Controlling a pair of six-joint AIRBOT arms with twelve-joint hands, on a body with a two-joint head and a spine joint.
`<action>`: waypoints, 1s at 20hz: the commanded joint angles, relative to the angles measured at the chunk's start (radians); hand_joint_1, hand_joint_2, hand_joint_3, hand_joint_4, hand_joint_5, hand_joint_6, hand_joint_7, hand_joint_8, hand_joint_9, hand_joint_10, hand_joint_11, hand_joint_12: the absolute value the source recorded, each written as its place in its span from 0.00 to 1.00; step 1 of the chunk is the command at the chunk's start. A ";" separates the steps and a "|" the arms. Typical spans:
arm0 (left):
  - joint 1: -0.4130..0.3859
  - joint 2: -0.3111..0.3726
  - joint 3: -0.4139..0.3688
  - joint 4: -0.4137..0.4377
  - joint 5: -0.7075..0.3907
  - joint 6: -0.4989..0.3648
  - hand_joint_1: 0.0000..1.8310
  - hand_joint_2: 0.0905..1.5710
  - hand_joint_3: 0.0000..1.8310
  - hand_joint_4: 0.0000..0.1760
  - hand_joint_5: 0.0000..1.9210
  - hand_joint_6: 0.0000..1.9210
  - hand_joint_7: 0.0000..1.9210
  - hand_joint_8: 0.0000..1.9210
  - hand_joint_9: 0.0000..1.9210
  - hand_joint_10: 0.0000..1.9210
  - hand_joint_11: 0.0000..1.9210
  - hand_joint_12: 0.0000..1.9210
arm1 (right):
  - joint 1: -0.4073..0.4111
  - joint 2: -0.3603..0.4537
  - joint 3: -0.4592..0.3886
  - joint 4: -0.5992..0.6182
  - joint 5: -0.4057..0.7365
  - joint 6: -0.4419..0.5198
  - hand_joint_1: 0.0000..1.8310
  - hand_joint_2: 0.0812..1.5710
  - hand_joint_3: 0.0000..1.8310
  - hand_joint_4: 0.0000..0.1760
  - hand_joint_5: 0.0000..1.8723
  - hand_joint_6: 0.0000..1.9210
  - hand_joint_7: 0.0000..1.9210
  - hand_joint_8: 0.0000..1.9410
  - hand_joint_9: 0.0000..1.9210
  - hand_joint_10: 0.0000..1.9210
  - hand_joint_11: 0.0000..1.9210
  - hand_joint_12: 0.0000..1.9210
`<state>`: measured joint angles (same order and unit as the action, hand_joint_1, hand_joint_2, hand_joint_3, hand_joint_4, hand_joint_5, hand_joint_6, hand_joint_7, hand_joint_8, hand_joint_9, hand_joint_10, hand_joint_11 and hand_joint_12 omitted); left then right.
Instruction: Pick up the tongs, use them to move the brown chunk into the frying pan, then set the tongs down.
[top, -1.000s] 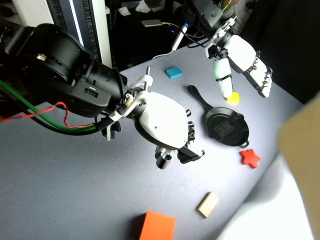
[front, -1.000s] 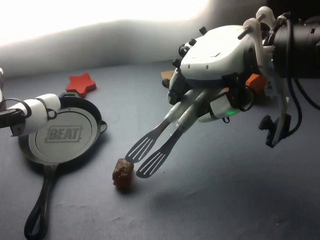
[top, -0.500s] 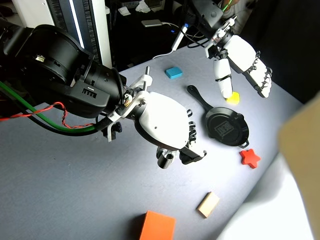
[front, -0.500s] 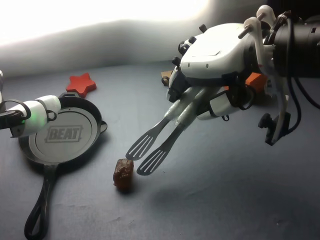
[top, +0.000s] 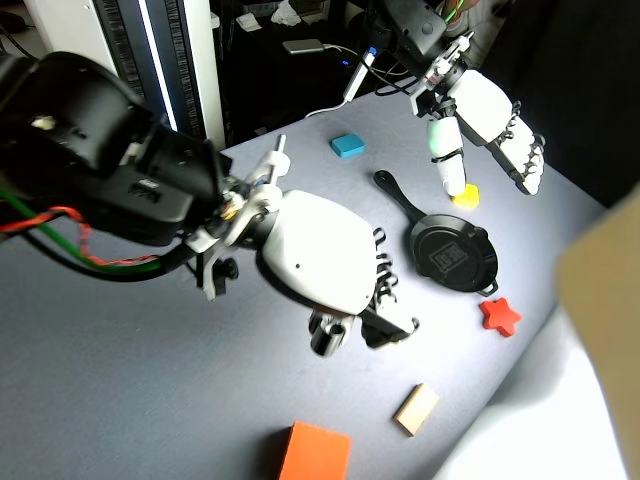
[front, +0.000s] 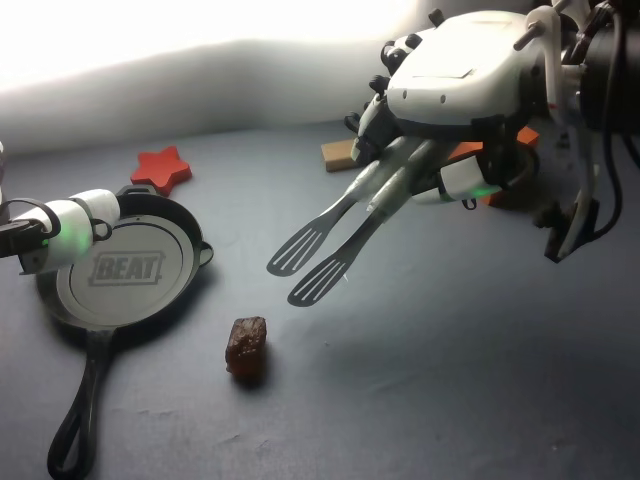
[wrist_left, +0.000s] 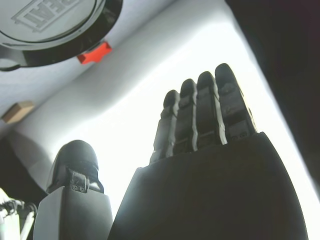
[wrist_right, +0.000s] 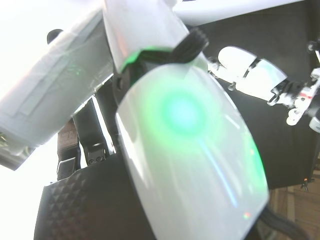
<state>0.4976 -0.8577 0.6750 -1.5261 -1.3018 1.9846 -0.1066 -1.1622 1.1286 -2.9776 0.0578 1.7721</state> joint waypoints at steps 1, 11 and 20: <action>-0.003 0.005 0.005 0.081 -0.080 -0.003 0.00 0.74 0.00 0.00 0.04 0.00 0.05 0.00 0.04 0.00 0.00 0.12 | 0.005 0.003 -0.004 -0.034 -0.122 -0.003 0.59 0.74 0.00 0.00 0.43 0.03 0.45 0.00 0.35 0.19 0.11 0.73; -0.006 0.006 0.010 0.078 -0.081 -0.005 0.00 0.73 0.00 0.03 0.02 0.00 0.04 0.00 0.03 0.00 0.00 0.09 | 0.014 0.019 -0.045 -0.034 -0.136 -0.003 0.59 0.74 0.00 0.00 0.44 0.03 0.46 0.00 0.35 0.19 0.11 0.74; -0.005 0.005 0.015 0.078 -0.081 -0.005 0.00 0.73 0.00 0.01 0.02 0.00 0.03 0.00 0.03 0.00 0.00 0.09 | -0.031 0.014 -0.056 0.122 -0.231 -0.209 0.58 0.74 0.00 0.00 0.43 0.03 0.45 0.00 0.34 0.19 0.09 0.75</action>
<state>0.4965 -0.8577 0.6846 -1.5288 -1.3037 1.9842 -0.1532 -1.1522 1.0756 -2.8162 -0.0387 1.5208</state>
